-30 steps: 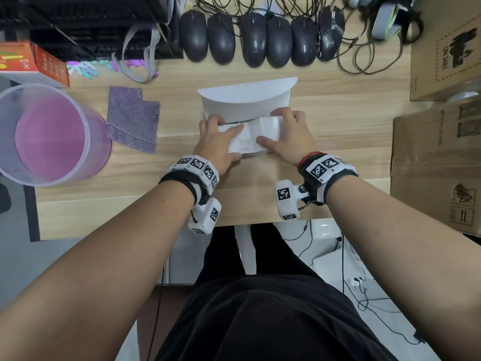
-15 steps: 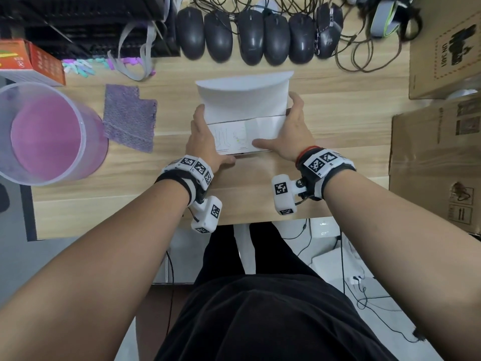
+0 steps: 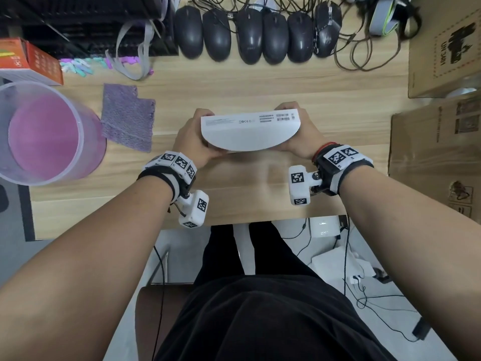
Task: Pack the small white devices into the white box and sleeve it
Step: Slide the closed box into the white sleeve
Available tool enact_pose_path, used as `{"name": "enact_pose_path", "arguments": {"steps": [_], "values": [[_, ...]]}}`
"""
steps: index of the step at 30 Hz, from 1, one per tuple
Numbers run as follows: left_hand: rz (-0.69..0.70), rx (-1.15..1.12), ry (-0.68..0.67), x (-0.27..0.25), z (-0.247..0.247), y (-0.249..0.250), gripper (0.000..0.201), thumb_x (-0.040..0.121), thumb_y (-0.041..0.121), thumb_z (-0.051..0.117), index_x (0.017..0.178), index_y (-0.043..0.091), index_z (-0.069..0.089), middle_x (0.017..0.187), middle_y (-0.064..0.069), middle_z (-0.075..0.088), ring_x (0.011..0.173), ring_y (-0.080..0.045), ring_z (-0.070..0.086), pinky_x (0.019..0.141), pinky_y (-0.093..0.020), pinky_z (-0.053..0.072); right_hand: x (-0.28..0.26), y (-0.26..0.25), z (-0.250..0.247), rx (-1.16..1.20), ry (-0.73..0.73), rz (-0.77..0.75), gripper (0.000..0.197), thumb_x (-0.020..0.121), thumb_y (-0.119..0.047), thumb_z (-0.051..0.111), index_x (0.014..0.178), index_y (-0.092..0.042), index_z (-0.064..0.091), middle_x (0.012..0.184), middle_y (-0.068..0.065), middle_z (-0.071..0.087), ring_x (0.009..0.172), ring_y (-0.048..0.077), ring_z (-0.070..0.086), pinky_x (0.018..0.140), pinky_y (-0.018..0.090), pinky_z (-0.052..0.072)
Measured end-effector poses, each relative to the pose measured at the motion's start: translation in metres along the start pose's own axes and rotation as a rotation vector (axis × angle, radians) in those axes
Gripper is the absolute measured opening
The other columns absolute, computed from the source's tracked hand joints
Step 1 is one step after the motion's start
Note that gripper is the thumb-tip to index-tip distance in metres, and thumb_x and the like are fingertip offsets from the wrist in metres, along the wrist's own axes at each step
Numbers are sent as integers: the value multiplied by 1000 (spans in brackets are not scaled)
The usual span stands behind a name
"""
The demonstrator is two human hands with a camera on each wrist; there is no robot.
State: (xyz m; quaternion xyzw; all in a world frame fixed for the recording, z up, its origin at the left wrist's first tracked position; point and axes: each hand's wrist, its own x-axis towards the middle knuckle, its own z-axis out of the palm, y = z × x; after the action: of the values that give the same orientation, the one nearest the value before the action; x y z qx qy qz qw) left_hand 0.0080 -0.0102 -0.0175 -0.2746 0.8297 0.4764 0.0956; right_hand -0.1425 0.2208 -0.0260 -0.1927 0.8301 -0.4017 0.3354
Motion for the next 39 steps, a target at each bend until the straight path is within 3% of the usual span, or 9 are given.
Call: {"name": "enact_pose_path", "arguments": {"steps": [3, 8, 14, 17, 23, 27, 29, 34, 39], "values": [[36, 49, 9, 0, 1, -2, 81, 58, 25, 95, 128, 22, 54, 120, -4, 64, 108, -24, 62, 94, -41, 52, -5, 7, 1, -34, -18, -13, 87, 42, -36, 97, 110, -50, 44, 127, 6, 52, 120, 25, 54, 99, 46, 51], [67, 58, 25, 0, 4, -14, 93, 53, 14, 97, 137, 24, 56, 127, -4, 54, 108, -10, 52, 89, 5, 29, -7, 9, 1, -71, 38, 48, 91, 44, -19, 98, 123, -25, 53, 127, 5, 52, 112, 20, 58, 98, 40, 51], [34, 122, 74, 0, 11, -19, 69, 76, 12, 77, 139, 30, 55, 128, -5, 57, 116, -19, 56, 97, -17, 35, -8, 11, 5, -78, -13, 34, 90, 50, -31, 89, 130, -23, 47, 130, 8, 50, 115, 23, 56, 95, 36, 49], [23, 84, 21, 0, 11, -20, 77, 72, 18, 81, 141, 33, 50, 131, -3, 55, 113, -12, 52, 99, -19, 36, -6, 10, 7, -99, 9, 63, 64, 75, -10, 75, 132, -13, 45, 127, 4, 45, 117, 24, 52, 98, 35, 47], [9, 32, 105, 0, 14, -11, 54, 80, 6, 70, 130, 26, 64, 127, -6, 54, 110, -16, 58, 95, -11, 38, -10, 9, 12, -94, 42, -12, 68, 68, -8, 73, 132, -8, 47, 119, -5, 38, 119, 23, 48, 102, 31, 44], [-246, -661, 136, 5, 11, 6, 40, 76, 5, 82, 113, 16, 70, 131, -13, 56, 98, -23, 68, 80, -31, 54, -15, 18, 10, -7, 131, -61, 56, 72, -3, 78, 126, -11, 64, 126, 5, 42, 113, -8, 49, 101, 18, 43], [-351, -803, 108, 8, 10, 9, 49, 74, 13, 87, 117, 15, 64, 128, -12, 59, 92, -24, 71, 71, -34, 57, -16, 21, 8, -49, 123, -87, 51, 78, -6, 78, 126, -16, 67, 130, 6, 41, 116, 8, 53, 101, 23, 44], [-228, -386, 14, 10, 9, -6, 57, 79, 46, 82, 130, 33, 60, 139, -1, 52, 124, -14, 56, 103, -30, 50, -19, 24, 1, -492, -52, -235, 71, 82, -33, 72, 148, -29, 45, 150, 13, 38, 119, 33, 50, 105, 41, 42], [155, 192, -230, 8, -7, -15, 73, 88, 25, 77, 127, 74, 38, 157, 4, 27, 143, -19, 31, 118, -26, 25, -18, 22, 0, -754, -235, -209, 124, 61, -39, 87, 158, -29, 12, 161, 17, 14, 129, 41, 37, 108, 49, 38]]}}
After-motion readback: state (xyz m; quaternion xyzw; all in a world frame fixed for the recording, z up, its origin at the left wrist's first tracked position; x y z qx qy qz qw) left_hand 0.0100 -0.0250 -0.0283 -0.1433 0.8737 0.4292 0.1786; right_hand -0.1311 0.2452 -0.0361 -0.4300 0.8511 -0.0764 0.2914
